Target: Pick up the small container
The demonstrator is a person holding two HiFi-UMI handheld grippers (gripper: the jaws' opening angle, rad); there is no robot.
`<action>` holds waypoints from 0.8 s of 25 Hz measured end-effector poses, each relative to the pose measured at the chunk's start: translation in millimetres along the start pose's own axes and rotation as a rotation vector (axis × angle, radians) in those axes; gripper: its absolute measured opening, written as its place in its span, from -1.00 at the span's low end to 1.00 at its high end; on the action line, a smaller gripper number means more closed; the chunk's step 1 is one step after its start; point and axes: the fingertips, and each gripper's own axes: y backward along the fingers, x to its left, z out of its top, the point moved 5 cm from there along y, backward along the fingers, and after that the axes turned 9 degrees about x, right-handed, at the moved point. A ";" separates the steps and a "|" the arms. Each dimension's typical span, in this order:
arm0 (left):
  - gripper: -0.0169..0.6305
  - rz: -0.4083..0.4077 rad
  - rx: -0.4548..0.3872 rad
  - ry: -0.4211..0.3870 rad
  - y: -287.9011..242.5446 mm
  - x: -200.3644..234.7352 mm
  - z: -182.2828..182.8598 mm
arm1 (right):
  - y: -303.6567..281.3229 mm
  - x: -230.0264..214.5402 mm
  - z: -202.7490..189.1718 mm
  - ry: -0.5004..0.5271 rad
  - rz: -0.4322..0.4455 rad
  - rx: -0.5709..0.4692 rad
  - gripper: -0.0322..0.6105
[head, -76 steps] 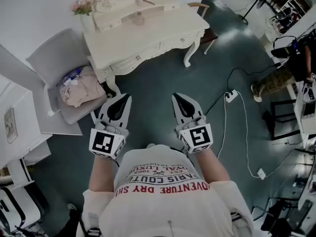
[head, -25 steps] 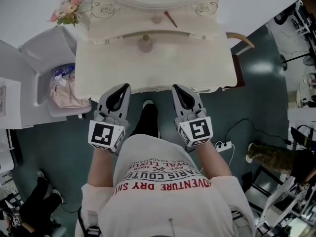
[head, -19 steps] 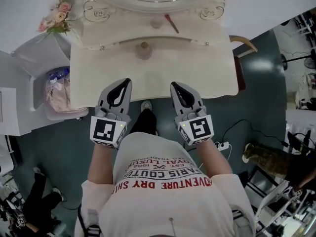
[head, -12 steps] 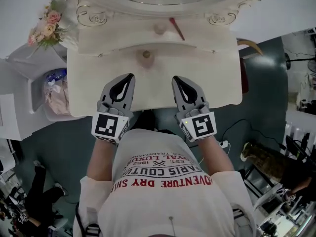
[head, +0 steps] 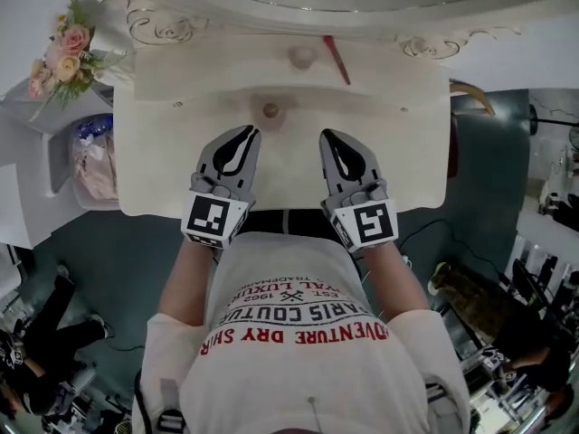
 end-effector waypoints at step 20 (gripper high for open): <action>-0.12 0.128 0.129 0.066 -96.1 11.5 -59.6 | -45.0 -40.5 -37.2 0.007 0.138 0.072 -0.90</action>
